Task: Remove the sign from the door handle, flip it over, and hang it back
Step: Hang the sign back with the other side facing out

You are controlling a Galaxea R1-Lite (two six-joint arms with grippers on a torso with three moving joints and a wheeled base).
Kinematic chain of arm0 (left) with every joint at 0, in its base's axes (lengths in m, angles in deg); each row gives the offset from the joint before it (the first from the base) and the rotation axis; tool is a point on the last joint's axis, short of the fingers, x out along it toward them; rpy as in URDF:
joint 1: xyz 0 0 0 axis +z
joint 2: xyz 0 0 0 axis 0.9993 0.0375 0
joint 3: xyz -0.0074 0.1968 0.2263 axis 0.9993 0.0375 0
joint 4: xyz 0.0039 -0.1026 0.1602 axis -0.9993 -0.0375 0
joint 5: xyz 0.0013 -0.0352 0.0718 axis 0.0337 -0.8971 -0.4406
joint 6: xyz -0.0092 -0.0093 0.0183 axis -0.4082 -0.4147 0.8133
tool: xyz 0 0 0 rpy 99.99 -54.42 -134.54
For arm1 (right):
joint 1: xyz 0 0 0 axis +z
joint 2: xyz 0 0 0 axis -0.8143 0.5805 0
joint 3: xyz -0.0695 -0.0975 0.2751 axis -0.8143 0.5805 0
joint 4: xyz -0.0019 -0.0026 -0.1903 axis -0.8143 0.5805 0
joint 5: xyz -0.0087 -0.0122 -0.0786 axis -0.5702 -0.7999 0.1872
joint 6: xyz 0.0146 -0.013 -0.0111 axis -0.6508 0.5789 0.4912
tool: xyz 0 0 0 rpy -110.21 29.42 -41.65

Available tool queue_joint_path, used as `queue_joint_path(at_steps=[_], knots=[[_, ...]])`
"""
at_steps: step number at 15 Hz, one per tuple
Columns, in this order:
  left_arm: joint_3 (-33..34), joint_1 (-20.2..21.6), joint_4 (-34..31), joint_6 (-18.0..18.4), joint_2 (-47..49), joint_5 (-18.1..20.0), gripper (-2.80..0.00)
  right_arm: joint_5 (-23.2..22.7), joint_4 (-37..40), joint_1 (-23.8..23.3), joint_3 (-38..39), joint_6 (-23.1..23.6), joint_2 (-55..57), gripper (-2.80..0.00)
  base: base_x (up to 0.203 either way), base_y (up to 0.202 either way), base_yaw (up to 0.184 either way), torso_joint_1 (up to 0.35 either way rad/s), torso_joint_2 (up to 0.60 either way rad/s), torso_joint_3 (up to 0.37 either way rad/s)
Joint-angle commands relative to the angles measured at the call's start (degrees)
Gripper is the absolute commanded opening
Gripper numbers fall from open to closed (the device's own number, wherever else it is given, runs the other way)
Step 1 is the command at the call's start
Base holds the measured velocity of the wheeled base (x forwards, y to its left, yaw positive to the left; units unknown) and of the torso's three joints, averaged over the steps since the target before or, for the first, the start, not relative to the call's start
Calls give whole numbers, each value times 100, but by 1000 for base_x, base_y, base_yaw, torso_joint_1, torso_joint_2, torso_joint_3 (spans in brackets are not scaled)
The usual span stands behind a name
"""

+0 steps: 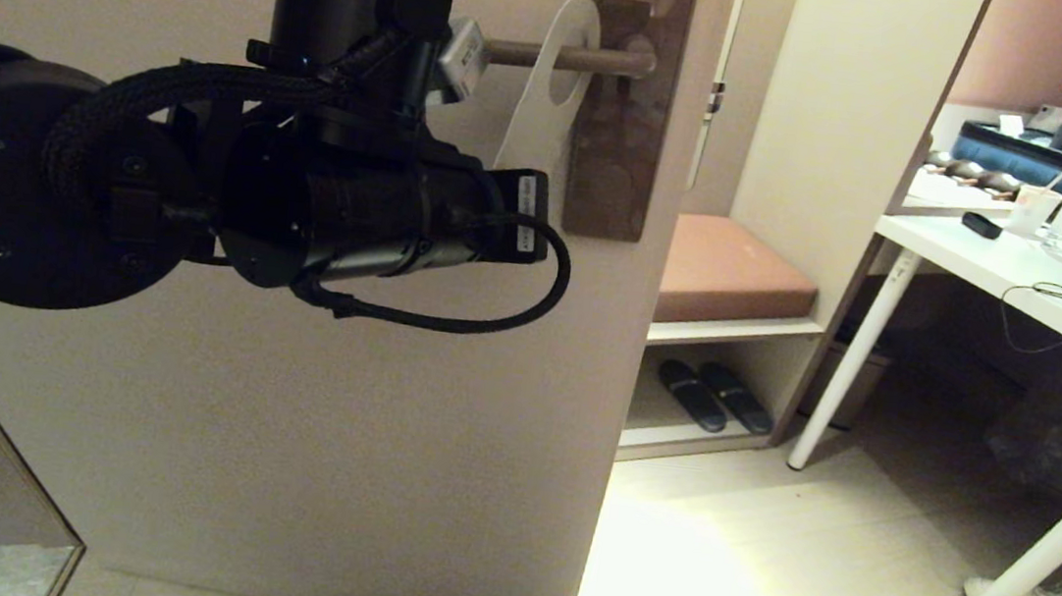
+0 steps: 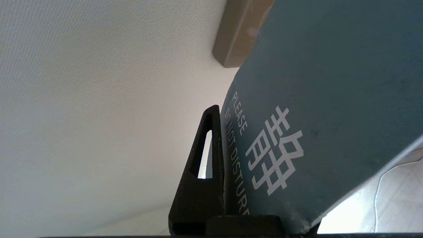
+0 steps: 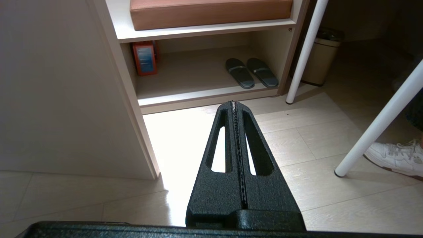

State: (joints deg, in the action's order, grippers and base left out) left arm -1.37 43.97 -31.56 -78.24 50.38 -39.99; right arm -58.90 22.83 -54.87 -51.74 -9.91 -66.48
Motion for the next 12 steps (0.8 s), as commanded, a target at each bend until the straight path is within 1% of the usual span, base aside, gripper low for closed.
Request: queue_joint_path(at_steps=[1, 4, 12], knots=[[-94, -24, 1, -12, 79, -10, -280, -4, 4, 0, 1, 0, 0, -280, 0, 0, 0, 0, 0, 0], [-226, -59, 1, -3, 129, -10, -280, -4, 4, 0, 1, 0, 0, -280, 0, 0, 0, 0, 0, 0], [-217, -138, -8, 41, 129, -16, -280, -4, 4, 0, 1, 0, 0, -280, 0, 0, 0, 0, 0, 0]])
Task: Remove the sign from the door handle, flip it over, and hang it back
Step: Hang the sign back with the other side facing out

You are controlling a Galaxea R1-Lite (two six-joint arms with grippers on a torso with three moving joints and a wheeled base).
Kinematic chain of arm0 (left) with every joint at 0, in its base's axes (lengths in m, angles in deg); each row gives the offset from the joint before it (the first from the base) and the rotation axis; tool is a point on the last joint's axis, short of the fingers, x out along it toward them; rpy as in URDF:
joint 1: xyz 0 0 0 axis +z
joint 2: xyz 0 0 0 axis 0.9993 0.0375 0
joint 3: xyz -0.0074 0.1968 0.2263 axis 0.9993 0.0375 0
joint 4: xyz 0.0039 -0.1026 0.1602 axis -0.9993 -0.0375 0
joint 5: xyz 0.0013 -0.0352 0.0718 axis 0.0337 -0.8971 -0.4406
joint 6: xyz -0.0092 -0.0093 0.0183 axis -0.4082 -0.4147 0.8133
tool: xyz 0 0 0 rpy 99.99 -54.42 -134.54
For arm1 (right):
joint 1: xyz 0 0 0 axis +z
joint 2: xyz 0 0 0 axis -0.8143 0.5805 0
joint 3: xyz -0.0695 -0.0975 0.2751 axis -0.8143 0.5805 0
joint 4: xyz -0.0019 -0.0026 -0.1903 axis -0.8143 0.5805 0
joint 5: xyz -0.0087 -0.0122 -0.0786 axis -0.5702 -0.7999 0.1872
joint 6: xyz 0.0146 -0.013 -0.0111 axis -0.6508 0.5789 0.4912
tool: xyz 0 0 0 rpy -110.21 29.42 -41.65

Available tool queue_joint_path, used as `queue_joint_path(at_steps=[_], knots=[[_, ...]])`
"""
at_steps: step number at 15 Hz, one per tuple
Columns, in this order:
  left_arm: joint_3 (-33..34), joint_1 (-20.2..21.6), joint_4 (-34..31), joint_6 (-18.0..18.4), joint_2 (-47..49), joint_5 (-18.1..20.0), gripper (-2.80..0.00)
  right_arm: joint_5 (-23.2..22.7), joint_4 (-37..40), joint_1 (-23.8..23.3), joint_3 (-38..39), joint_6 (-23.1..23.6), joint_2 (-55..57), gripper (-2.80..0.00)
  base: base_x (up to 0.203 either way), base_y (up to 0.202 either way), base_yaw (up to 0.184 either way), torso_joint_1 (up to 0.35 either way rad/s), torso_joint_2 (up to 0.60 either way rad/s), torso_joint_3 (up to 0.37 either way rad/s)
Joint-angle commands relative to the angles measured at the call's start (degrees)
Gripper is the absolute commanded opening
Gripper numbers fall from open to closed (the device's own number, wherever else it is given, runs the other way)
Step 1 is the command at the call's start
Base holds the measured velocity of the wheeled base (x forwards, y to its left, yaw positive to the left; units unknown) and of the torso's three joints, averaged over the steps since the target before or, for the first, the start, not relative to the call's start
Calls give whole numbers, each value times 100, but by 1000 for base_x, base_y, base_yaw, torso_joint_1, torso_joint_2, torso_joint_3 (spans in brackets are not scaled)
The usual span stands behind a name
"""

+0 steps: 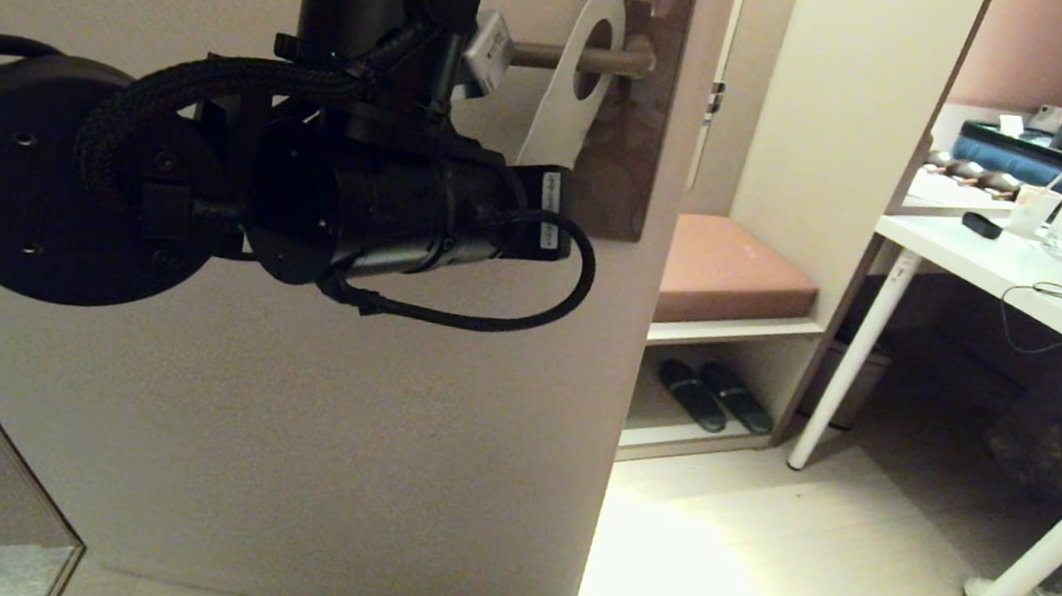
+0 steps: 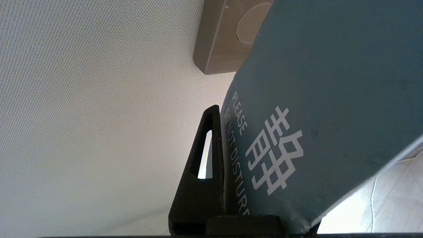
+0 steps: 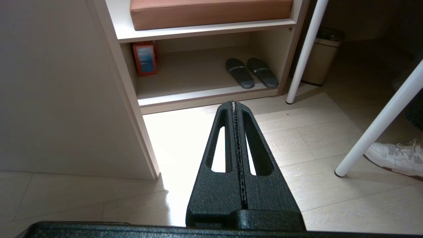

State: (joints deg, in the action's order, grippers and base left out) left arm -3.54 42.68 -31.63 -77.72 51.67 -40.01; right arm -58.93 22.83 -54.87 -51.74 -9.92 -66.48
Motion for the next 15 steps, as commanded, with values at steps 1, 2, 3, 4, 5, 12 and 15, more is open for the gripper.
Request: queue_joint_path(at_steps=[1, 2, 3, 4, 5, 12, 15], knots=[[1, -18, 7, 22, 0, -9, -280, 6, 4, 0, 1, 1, 0, -280, 0, 0, 0, 0, 0, 0], [1, -19, 7, 48, 0, -14, -280, -2, 4, 0, 1, 1, 0, -280, 0, 0, 0, 0, 0, 0], [2, -19, 0, 68, 0, -7, -280, -2, 4, 0, 1, 1, 0, -280, 0, 0, 0, 0, 0, 0], [9, -19, 0, 68, 0, -8, -280, -2, 4, 0, 1, 1, 0, -280, 0, 0, 0, 0, 0, 0], [11, -27, -9, 68, 0, -15, -280, 5, 4, 0, 1, 1, 0, -280, 0, 0, 0, 0, 0, 0], [27, -45, 9, 68, -9, -16, 0, 5, 4, 0, 1, 1, 0, -280, 0, 0, 0, 0, 0, 0], [27, -45, 17, 50, -17, -16, 0, -2, 4, 0, 1, 1, 0, -280, 0, 0, 0, 0, 0, 0]])
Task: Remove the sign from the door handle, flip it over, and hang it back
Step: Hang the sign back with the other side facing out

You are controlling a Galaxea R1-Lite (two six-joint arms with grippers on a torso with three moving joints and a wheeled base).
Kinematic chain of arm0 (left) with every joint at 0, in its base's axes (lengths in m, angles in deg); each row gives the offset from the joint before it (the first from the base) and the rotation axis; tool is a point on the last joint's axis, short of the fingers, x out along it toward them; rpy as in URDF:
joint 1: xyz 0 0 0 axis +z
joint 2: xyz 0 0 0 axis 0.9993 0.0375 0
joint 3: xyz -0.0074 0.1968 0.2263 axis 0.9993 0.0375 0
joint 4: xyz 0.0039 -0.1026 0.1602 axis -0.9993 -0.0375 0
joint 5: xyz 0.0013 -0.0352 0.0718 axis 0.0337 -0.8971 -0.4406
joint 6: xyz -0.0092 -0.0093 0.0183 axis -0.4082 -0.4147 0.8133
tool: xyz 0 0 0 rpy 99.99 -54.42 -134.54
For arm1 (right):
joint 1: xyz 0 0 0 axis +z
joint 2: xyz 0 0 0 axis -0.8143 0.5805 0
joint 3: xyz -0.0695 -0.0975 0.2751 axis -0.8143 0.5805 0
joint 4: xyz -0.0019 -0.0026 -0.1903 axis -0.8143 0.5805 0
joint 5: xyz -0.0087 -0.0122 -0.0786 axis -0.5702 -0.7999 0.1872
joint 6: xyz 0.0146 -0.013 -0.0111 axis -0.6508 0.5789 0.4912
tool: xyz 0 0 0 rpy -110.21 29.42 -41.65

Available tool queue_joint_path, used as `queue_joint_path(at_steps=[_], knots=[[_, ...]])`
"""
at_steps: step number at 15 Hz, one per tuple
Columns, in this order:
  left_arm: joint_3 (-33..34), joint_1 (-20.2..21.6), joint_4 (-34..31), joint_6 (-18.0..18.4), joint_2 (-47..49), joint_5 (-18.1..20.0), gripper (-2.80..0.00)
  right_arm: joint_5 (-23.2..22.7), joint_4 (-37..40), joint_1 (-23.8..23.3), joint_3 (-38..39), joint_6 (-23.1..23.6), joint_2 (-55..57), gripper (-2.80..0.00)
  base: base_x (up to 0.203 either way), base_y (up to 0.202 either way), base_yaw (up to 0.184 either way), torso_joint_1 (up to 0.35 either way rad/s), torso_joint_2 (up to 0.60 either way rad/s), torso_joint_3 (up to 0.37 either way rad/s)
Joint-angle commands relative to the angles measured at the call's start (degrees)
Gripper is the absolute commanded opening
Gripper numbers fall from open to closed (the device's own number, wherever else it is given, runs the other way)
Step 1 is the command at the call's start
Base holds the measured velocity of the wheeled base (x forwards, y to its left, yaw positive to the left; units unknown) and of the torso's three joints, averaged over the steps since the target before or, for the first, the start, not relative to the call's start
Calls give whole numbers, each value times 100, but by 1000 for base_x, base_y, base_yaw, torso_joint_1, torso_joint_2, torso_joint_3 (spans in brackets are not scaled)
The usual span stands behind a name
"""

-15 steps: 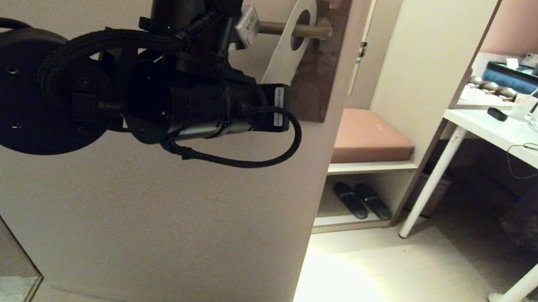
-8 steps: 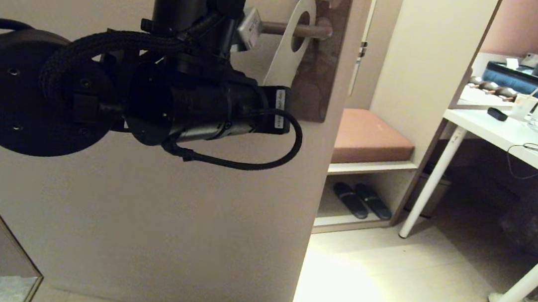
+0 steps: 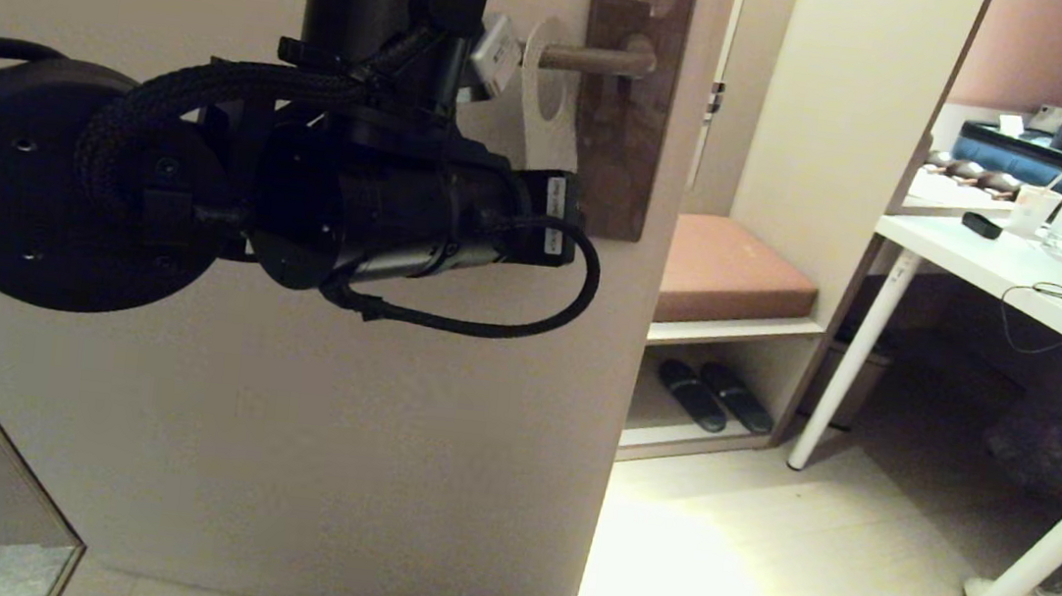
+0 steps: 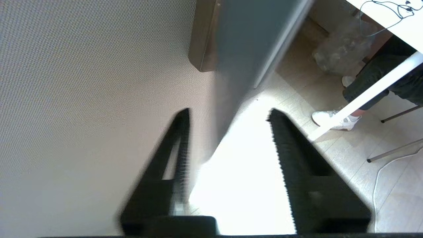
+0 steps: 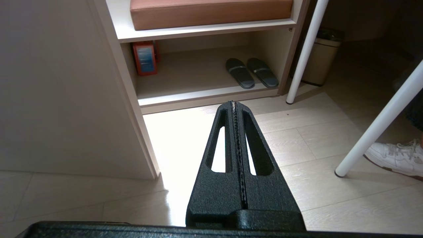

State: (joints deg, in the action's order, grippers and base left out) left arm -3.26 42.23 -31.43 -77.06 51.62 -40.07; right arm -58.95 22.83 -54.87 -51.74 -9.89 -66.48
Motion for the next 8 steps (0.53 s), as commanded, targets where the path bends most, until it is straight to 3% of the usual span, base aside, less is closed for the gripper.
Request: queue_joint_path(at_steps=[1, 8], knots=[[-1, 0, -2, -16, -13, -10, 0, 3, 4, 0, 1, -2, 0, -280, 0, 0, 0, 0, 0, 0], [25, 0, -2, -23, -120, -102, 0, 9, 4, 0, 1, -2, 0, -280, 0, 0, 0, 0, 0, 0]])
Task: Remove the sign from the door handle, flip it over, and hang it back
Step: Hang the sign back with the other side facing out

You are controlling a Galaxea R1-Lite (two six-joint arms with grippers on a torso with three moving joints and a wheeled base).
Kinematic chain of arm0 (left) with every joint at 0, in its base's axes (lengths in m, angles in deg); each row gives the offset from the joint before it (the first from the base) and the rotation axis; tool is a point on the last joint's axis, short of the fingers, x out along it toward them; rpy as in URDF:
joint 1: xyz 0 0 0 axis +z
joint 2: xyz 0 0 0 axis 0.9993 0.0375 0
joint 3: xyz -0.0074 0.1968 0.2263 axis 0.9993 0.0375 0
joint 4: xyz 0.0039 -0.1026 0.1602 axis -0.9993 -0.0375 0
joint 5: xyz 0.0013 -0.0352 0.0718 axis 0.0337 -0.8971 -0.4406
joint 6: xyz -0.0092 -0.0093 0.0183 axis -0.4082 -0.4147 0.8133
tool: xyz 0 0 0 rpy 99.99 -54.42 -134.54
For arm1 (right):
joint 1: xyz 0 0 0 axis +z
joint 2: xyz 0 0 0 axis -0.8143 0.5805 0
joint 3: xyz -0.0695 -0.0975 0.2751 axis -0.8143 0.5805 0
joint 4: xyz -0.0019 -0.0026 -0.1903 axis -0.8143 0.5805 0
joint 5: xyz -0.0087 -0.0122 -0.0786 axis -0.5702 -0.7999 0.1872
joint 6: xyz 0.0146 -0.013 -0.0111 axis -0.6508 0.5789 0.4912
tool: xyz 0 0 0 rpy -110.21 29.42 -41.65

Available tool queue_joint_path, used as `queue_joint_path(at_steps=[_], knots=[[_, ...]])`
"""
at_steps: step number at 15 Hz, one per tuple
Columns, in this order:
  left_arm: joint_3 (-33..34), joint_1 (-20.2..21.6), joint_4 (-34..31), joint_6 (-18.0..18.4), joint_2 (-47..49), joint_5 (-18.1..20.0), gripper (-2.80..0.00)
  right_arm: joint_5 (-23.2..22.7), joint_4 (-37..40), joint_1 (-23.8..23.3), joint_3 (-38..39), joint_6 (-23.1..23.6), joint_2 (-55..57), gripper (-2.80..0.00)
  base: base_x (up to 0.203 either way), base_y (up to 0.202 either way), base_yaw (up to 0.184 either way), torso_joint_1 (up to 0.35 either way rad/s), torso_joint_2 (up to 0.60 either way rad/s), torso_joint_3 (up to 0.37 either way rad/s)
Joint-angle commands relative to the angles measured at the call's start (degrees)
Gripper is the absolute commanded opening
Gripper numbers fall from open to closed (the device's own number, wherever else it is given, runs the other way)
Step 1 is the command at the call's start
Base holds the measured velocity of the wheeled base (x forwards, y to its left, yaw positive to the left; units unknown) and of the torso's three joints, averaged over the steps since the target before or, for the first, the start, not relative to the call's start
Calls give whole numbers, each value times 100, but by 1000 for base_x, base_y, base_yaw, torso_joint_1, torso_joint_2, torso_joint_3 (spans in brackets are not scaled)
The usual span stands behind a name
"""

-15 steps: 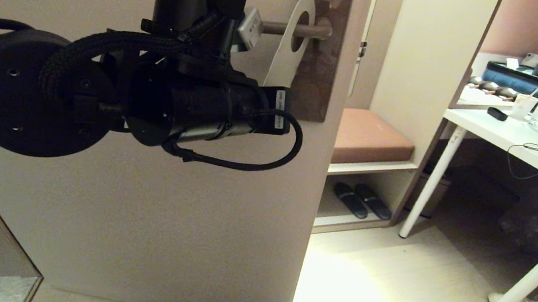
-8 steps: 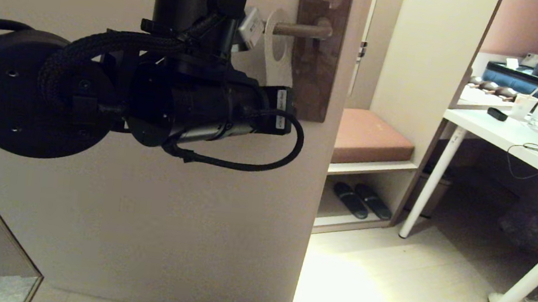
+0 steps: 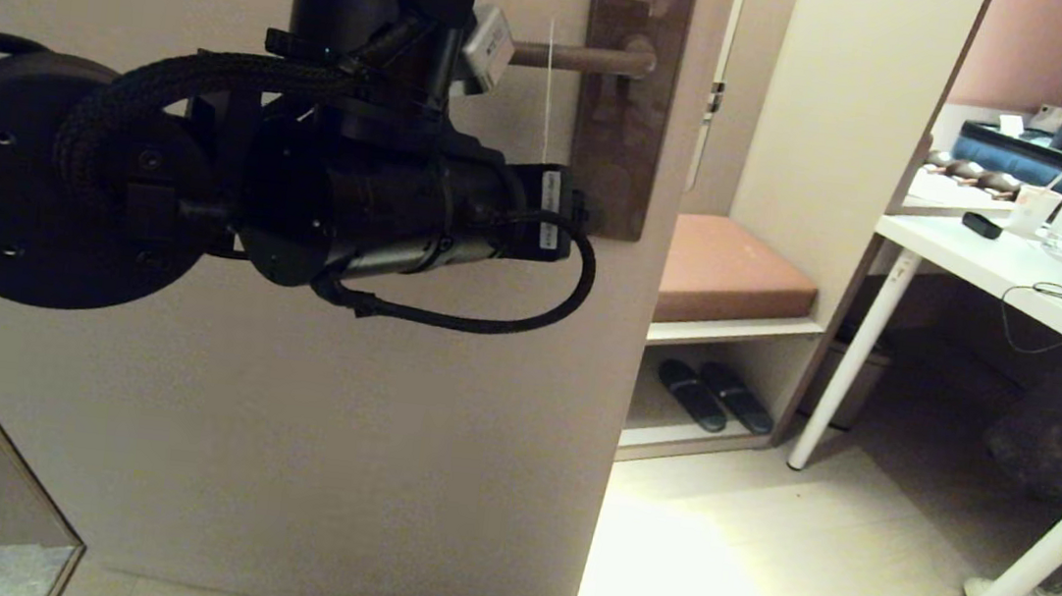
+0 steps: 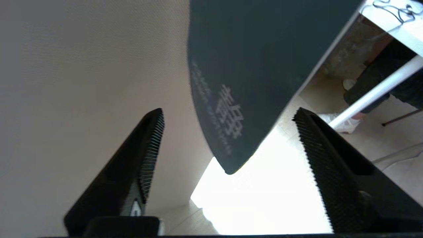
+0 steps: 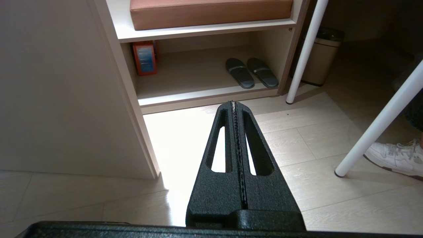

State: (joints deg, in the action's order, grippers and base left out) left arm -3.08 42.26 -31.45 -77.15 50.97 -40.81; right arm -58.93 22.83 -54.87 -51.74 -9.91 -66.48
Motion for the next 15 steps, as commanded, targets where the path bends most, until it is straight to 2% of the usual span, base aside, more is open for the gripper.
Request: queue_joint_path(at_steps=[1, 4, 10, 15], knots=[[17, -2, -1, -12, -102, -102, 0, -2, 4, 0, 1, 0, 0, -280, 0, 0, 0, 0, 0, 0], [286, 42, -1, -24, -436, -263, 0, -2, 4, 0, 1, 0, 0, -280, 0, 0, 0, 0, 0, 0], [1125, 328, -1, -86, -1399, -266, 0, 0, 4, 0, 1, 0, 0, -280, 0, 0, 0, 0, 0, 0], [1255, 323, -1, -60, -1652, -261, 0, 0, 4, 0, 1, 0, 0, -280, 0, 0, 0, 0, 0, 0]])
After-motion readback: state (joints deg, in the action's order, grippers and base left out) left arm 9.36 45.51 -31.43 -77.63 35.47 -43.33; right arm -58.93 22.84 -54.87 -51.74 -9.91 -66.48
